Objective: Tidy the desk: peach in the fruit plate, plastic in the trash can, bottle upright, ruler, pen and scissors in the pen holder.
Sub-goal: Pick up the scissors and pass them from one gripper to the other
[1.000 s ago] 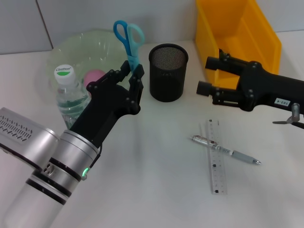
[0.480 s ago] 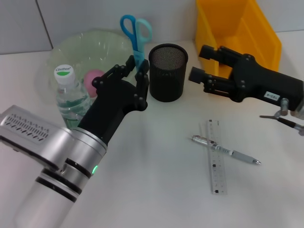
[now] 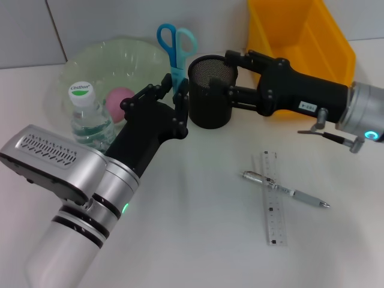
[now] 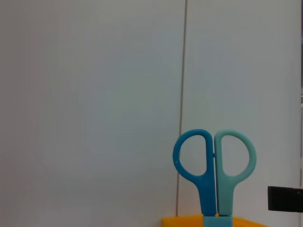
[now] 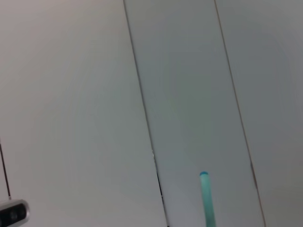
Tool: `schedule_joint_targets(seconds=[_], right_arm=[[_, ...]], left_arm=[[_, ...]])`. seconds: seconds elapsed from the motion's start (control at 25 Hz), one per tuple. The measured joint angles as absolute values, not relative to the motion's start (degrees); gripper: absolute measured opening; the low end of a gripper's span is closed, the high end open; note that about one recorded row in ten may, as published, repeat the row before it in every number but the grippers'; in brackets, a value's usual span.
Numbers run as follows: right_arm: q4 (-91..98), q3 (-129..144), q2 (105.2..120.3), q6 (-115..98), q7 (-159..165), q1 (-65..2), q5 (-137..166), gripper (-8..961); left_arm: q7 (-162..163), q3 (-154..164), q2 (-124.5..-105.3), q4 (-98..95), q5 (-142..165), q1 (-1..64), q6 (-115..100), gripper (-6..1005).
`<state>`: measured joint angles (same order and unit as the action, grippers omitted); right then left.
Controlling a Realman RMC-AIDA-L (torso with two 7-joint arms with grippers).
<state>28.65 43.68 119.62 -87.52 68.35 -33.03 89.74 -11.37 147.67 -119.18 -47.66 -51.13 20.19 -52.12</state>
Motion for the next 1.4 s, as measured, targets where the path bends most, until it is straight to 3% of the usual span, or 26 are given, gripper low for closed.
schedule_joint_targets(seconds=[1.4], right_arm=[[31.6,66.1,119.86,-71.0,67.4,-35.2,73.8,784]], left_arm=[[-15.2,147.7,-119.18,-47.8,-53.2,21.0,-50.8,260]])
